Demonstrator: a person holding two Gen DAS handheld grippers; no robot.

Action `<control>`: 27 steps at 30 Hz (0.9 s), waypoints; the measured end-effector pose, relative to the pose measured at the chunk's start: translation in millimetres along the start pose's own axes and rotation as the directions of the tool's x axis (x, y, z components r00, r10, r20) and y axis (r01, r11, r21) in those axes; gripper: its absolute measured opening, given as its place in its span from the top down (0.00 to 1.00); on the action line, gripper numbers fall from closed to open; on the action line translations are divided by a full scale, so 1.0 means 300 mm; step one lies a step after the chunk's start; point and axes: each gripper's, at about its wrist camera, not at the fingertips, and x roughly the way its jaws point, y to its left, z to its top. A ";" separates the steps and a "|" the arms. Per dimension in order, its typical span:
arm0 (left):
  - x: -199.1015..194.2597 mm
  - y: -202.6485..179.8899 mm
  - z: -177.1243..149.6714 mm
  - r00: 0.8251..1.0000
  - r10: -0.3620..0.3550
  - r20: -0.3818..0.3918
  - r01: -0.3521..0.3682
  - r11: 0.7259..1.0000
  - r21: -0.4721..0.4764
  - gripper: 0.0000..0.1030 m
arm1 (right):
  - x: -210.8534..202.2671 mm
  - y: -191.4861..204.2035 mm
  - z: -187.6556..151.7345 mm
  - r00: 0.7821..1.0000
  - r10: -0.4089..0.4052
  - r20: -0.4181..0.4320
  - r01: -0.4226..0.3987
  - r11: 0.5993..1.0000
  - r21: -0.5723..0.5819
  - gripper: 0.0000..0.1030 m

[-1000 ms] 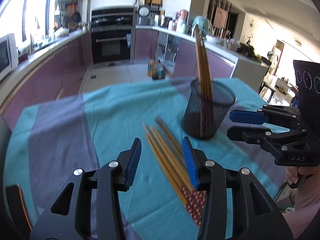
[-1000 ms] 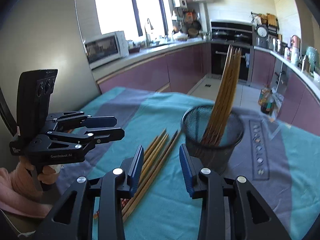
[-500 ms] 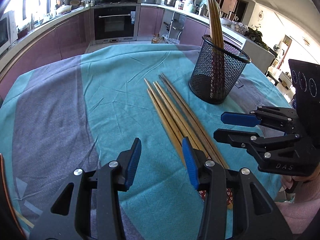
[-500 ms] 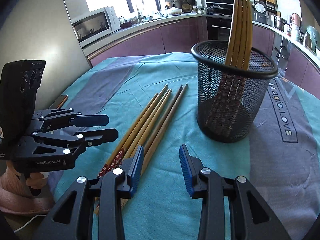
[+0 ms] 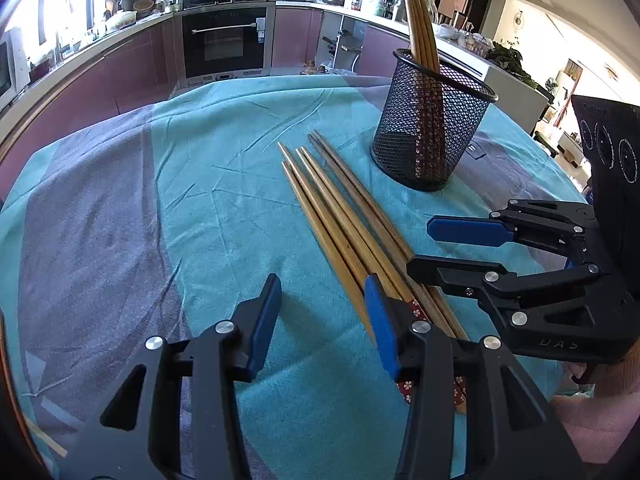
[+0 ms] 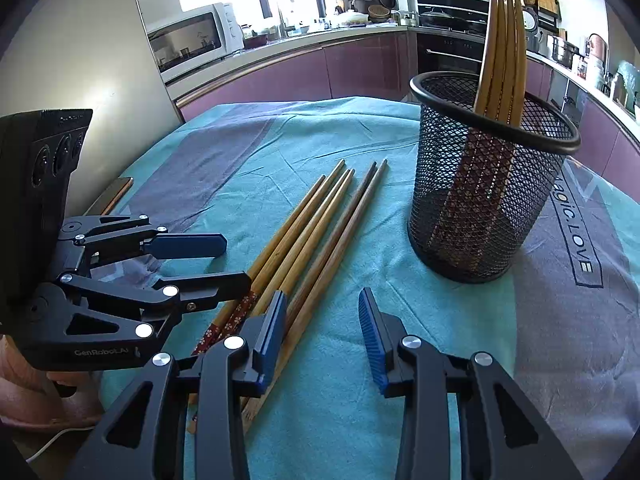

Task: Organize utensils
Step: 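Close the left gripper on a chopstick while the right gripper grasps another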

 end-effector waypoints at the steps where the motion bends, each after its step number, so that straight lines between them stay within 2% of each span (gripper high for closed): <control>1: 0.002 -0.001 0.001 1.000 0.000 0.000 0.000 1.000 0.000 0.59 | 0.003 0.004 0.001 1.000 -0.005 -0.001 0.005 1.000 0.001 0.66; 4: 0.006 -0.002 0.002 1.000 0.001 -0.003 -0.001 1.000 0.004 0.59 | -0.001 -0.010 -0.005 1.000 -0.018 -0.007 0.018 1.000 0.009 0.66; 11: 0.011 0.001 -0.002 1.000 0.010 -0.013 -0.009 1.000 0.018 0.70 | -0.013 -0.035 -0.018 0.999 -0.028 -0.016 0.028 0.999 0.021 0.66; 23: 0.045 0.025 0.040 0.999 0.022 -0.032 -0.022 1.000 0.002 0.72 | 0.046 -0.033 0.037 0.997 -0.074 -0.015 0.074 0.997 0.020 0.69; 27: 0.056 0.034 0.054 0.999 0.029 -0.031 -0.030 0.999 -0.022 0.77 | 0.062 -0.036 0.056 0.996 -0.085 -0.012 0.085 0.996 0.034 0.73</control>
